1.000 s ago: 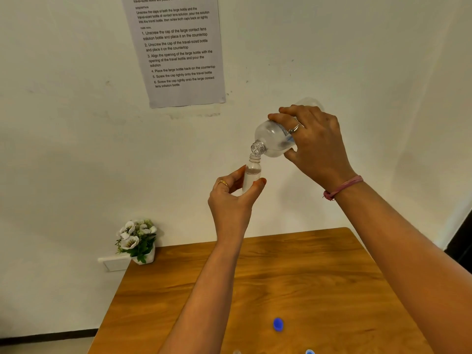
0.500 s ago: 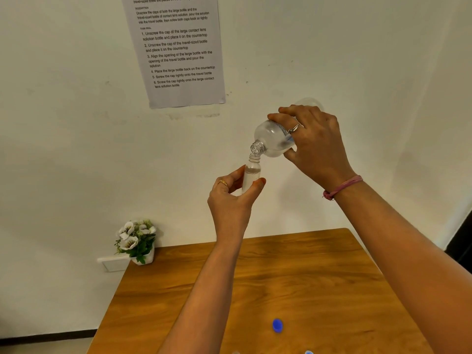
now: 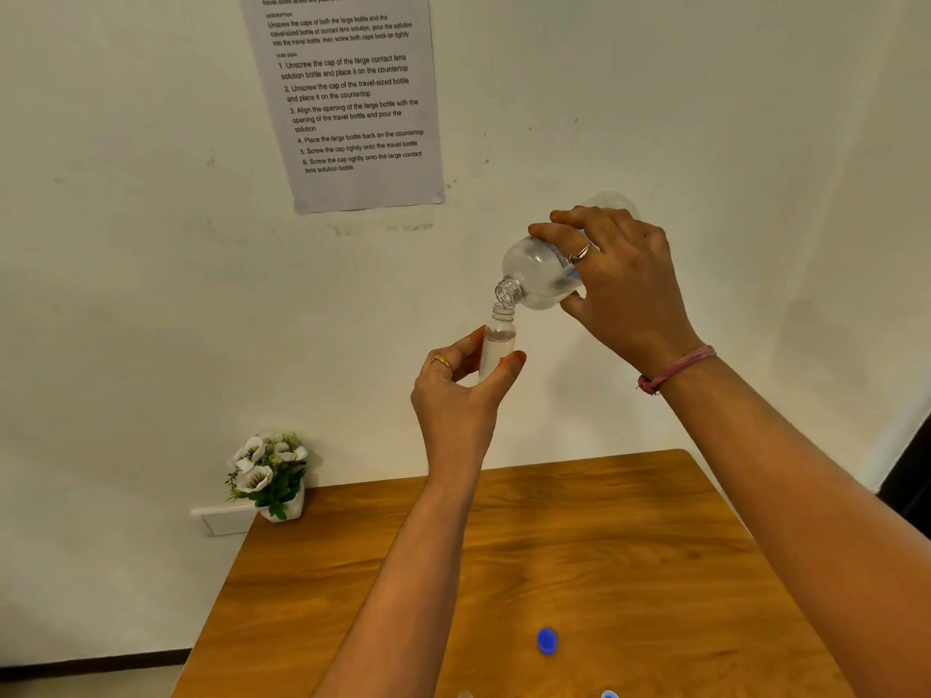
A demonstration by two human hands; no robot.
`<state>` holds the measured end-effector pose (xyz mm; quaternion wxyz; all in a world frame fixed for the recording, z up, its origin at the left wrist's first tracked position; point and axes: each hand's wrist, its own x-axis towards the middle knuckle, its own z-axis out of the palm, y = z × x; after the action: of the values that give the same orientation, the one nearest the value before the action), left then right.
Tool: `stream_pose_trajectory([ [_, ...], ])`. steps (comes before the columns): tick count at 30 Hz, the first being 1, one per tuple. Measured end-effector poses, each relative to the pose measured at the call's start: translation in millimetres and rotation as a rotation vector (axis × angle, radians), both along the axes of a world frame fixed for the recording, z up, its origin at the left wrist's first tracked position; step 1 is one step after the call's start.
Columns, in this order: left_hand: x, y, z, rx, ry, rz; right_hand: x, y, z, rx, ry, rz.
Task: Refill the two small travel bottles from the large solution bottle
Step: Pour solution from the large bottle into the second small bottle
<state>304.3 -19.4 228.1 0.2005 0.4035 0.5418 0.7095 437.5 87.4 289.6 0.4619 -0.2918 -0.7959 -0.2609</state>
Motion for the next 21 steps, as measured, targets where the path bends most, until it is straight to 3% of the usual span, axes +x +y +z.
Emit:
stream_pose_trajectory([
  [21, 3.5, 0.6, 0.0, -0.012, -0.003, -0.003, 4.0, -0.1, -1.1, 0.009, 0.003, -0.010],
])
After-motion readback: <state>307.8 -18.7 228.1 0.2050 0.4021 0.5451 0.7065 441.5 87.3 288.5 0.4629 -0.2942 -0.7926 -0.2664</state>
